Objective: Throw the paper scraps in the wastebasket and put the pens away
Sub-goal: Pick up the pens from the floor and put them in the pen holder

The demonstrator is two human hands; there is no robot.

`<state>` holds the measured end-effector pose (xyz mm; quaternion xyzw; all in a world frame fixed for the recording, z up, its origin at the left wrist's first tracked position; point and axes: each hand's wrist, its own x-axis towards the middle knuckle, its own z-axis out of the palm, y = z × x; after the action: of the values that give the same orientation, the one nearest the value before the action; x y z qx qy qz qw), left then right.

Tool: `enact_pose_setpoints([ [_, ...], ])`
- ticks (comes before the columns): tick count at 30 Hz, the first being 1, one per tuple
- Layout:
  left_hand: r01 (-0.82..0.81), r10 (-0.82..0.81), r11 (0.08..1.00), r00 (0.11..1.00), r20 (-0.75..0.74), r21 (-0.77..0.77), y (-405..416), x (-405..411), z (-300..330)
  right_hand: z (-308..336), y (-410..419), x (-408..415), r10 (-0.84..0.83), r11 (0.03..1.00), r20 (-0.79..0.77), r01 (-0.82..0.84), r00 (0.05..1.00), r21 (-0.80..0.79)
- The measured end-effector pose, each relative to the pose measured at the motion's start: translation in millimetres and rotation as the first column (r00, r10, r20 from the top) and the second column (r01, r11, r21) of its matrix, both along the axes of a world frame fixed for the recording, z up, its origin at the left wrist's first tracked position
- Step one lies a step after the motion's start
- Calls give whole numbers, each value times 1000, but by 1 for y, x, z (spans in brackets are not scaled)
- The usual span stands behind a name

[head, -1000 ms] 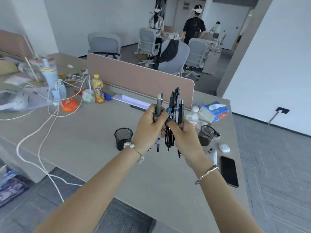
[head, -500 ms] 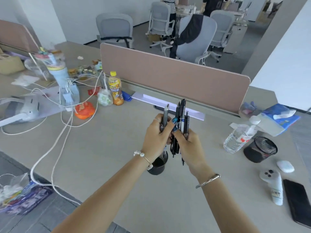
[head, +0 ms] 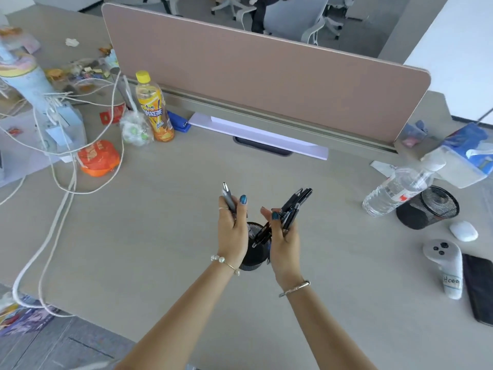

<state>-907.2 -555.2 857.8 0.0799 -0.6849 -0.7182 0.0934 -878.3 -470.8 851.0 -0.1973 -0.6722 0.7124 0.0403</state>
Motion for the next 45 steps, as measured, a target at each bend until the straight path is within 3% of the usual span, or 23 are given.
enact_pose_setpoints([
  [9,-42,44,999,997,61,-27,-4,2,-35,-26,-12,4,-217,976,-2,217,976,21],
  [17,-64,64,997,998,10,44,-8,3,-16,1,-14,-12,-300,947,-64,289,952,-140],
  [23,-59,62,994,998,31,-92,-10,13,-41,-25,-28,-4,-235,972,-44,235,971,-5],
  [30,150,-136,974,987,91,-171,-17,24,-71,-55,-25,14,-127,991,69,129,990,-32],
  [40,248,-246,969,952,183,13,-27,30,-65,-58,-23,25,-22,996,38,19,999,88],
  [45,299,-287,954,935,207,-28,-32,24,-59,-51,-16,17,106,979,30,-110,994,173],
])
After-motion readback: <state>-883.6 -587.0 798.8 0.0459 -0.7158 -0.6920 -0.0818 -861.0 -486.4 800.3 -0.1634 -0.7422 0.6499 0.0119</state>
